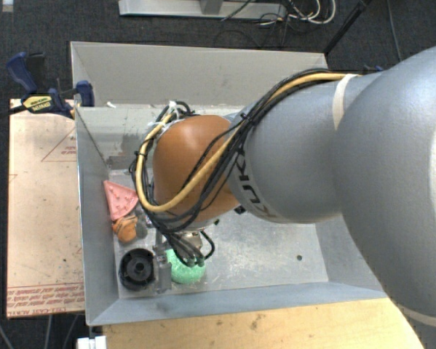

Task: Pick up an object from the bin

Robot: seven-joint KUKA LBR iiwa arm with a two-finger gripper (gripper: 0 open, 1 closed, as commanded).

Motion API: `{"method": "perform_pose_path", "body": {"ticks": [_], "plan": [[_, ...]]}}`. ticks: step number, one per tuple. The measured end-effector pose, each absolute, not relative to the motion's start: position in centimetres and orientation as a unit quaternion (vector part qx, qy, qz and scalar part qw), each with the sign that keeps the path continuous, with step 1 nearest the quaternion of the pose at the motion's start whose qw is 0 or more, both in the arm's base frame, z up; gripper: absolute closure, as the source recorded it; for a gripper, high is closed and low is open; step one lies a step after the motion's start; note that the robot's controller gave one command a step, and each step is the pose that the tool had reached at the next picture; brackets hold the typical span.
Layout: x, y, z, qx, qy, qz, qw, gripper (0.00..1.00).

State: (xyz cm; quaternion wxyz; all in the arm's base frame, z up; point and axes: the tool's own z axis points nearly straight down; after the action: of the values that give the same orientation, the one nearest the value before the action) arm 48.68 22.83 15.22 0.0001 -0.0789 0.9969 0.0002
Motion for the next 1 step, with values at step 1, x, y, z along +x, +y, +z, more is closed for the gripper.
{"method": "perform_pose_path", "body": {"ticks": [1], "plan": [[48.78,23.28,7.24,-0.233,0.972,0.004,0.015,0.00]]}}
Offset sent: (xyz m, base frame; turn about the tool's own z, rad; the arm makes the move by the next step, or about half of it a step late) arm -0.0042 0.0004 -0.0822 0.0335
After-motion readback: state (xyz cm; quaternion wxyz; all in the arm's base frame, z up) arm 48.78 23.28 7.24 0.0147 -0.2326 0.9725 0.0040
